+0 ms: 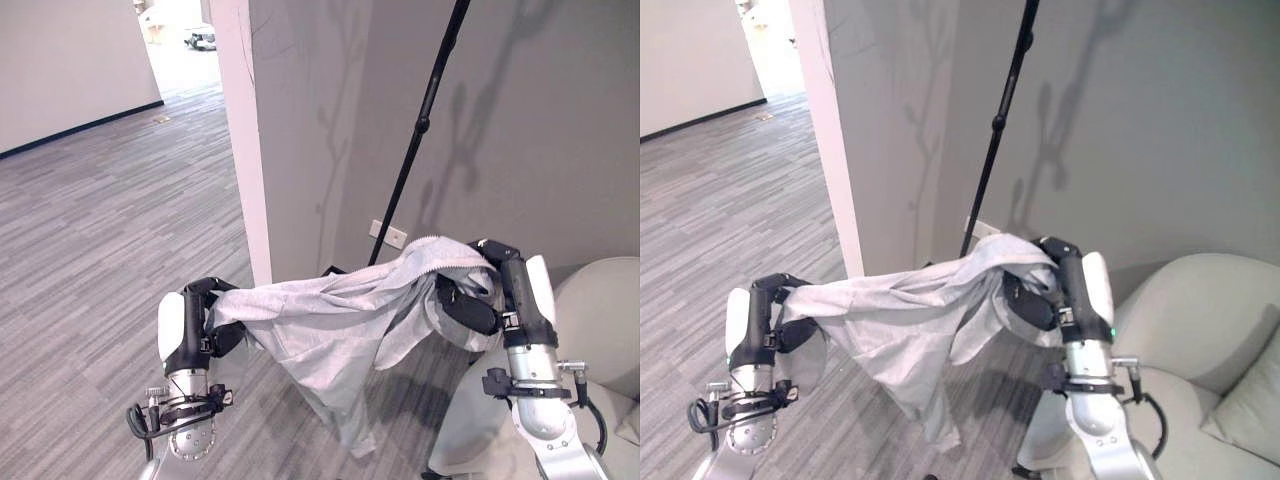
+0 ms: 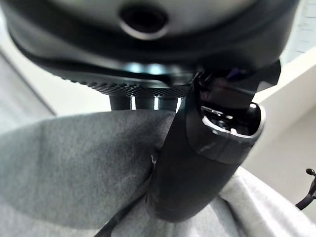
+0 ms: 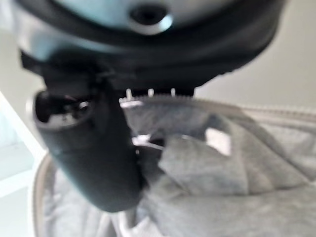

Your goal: Hang the clothes on the sofa on the clothes rack.

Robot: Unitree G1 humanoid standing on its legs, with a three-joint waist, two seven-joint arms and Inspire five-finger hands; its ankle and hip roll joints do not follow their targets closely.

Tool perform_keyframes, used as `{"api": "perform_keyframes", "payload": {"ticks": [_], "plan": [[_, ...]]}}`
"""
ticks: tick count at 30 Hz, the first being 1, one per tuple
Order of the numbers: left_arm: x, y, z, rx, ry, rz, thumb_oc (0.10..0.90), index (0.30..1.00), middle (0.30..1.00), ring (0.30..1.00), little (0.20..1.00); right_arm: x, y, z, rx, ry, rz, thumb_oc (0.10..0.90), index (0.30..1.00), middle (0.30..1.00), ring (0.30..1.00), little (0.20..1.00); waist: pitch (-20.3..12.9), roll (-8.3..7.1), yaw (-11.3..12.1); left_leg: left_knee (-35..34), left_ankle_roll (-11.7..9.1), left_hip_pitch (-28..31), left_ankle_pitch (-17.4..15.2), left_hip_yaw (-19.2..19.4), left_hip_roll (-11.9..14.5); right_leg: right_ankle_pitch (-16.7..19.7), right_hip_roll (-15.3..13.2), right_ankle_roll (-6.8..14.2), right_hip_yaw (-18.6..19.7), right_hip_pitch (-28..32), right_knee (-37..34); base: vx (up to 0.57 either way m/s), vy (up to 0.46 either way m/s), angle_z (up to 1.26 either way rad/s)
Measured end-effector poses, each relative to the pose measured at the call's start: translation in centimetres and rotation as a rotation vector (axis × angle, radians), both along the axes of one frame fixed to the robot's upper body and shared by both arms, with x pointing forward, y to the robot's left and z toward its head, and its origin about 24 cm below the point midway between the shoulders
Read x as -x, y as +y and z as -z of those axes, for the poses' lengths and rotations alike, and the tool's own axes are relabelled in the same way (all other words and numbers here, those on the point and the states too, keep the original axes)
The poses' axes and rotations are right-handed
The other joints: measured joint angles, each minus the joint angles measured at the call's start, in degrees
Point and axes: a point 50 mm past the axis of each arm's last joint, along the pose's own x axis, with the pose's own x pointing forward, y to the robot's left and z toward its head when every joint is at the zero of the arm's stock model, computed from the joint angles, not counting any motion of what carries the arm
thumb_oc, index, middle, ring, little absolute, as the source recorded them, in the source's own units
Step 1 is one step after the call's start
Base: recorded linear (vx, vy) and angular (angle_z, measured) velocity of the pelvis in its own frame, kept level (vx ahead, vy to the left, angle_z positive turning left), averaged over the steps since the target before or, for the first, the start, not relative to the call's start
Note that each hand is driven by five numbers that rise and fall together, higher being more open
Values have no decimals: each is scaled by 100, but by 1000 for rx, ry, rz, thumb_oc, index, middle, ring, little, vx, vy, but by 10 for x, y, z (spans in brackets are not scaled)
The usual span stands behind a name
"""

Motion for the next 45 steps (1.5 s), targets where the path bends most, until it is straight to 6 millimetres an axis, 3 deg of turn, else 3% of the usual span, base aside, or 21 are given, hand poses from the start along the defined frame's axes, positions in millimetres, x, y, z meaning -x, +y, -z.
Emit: {"api": "perform_keyframes", "payload": {"ticks": [1,3,4,5,7,8,9,11,12,15,18,19,21,24,26,27,28,31,35,40,45], "plan": [[-2,0,-2,-9,-8,6,400,300,300,300,300,-3,0,-3,1,-15,2,400,300,300,300,300,18,-35,54,481,-118,-425,69,-181,96,1,-18,2,124,58,-59,88,82,-61],[-6,0,-4,-17,-16,14,400,300,300,300,300,-8,-1,-4,-10,-35,17,400,300,300,300,300,111,-194,30,-6,23,-760,-9,-223,566,43,-135,77,219,414,-277,168,161,-44],[-8,-1,-5,-16,-23,21,400,300,300,300,300,-8,-1,-5,-16,-44,28,400,300,300,300,300,120,-228,-37,-578,62,-739,2,-217,693,-16,-182,238,207,508,-368,276,250,-21],[-11,-6,-7,-13,-33,42,400,300,300,300,300,-9,-2,-8,-30,-80,53,400,300,300,300,300,97,-160,-159,-2612,57,-516,94,-535,908,-155,-229,524,392,654,-469,248,179,-56],[-15,-11,-5,-9,-28,59,400,300,300,300,300,-14,-1,-15,-25,-114,59,400,300,300,300,300,83,56,-126,-4120,-14,-35,464,-1231,951,-184,-223,712,848,704,-458,190,148,-86],[-15,-11,-5,-9,-28,59,400,300,300,300,300,-14,-1,-15,-25,-114,59,400,300,300,300,300,83,56,-126,-4120,-14,-35,464,-1231,951,-184,-223,712,848,704,-458,135,112,-95],[-16,-11,-1,-18,-8,61,400,300,300,300,300,-13,3,-14,-19,-121,56,400,300,300,300,300,30,8,-167,-4691,81,407,1023,-1311,733,-268,-435,1122,1054,719,-345,184,97,-50],[-18,-12,-4,-24,-22,69,400,300,300,300,300,-5,-1,-13,9,-117,74,400,300,300,300,300,32,-43,-346,-4704,414,522,1791,-1007,550,-404,-542,1248,873,966,-483,218,140,-45],[-19,-11,-5,-31,-26,70,400,300,300,300,300,-4,0,-11,10,-111,79,400,300,300,300,300,47,-113,-385,-4747,458,615,1724,-959,439,-433,-639,1293,910,992,-423,118,121,-57],[-22,0,-12,-98,-37,73,400,300,300,300,300,-9,8,-15,40,-138,68,400,300,300,300,300,145,-52,-327,-4998,853,1077,1623,-436,468,-863,-914,1927,550,-283,2005,88,171,-92],[-26,4,-19,-116,-71,55,400,300,300,300,300,-14,13,-21,72,-178,74,400,300,300,300,300,255,-22,-255,-4980,910,1298,1515,-108,472,-702,-1232,2009,-125,-870,2880,70,-55,-46],[-29,2,-25,-118,-102,54,400,300,300,300,300,-14,12,-26,88,-223,111,400,300,300,300,300,316,86,-286,-4973,816,1388,1449,23,469,-612,-1463,1691,-443,-897,2407,113,-207,-22],[-31,4,-33,-123,-147,34,400,300,300,300,300,-16,12,-30,103,-260,138,400,300,300,300,300,339,229,-239,-4966,707,1321,1367,63,622,-266,-1973,1510,-410,-776,1225,235,-328,-18],[-35,7,-40,-144,-186,13,400,300,300,300,300,-17,10,-35,149,-290,176,400,300,300,300,300,316,204,-151,-4981,544,1314,1262,36,647,594,-2505,1791,-260,-308,-350,269,-293,-10],[-34,9,-53,-188,-252,-6,400,300,300,300,300,-13,5,-36,196,-311,222,400,300,300,300,300,256,83,-131,-5015,357,1362,1267,-81,777,948,-2335,2070,-261,67,-988,185,-235,22],[-33,11,-64,-215,-312,-18,400,300,300,300,300,-13,5,-38,209,-330,237,400,300,300,300,300,199,-131,-168,-5073,184,1455,1294,-169,791,1204,-2101,2018,-225,340,-1057,143,-254,31],[-31,14,-77,-243,-374,-40,400,300,300,300,300,-15,6,-42,217,-349,235,400,300,300,300,300,89,-369,-121,-5164,24,1562,1287,-142,824,1089,-1874,1944,-340,433,-1067,175,-293,1],[-27,16,-102,-293,-533,-95,400,300,300,300,300,-22,4,-67,276,-466,234,400,300,300,300,300,-31,41,-8,-5183,-207,1596,1357,-123,1534,825,-1105,1610,-305,492,-1065,108,-207,-11],[-33,25,-146,-379,-770,-176,400,300,300,300,300,-20,-1,-106,356,-657,223,400,300,300,300,300,-144,225,-51,-5183,-405,1518,1488,-217,2031,685,-623,1397,-360,478,-1064,58,-104,4],[-42,46,-184,-518,-908,-269,400,300,300,300,300,-24,6,-141,343,-827,179,400,300,300,300,300,-217,296,-181,-5184,-483,1494,1460,-226,2115,665,-519,1368,-418,500,-1066,71,-16,6],[-73,91,-215,-785,-793,-379,400,300,300,300,300,-65,22,-127,478,-691,9,400,300,300,300,300,-650,127,-199,-5189,-588,1486,1393,-217,2067,665,-570,1369,-337,475,-1070,44,45,-1]]}}
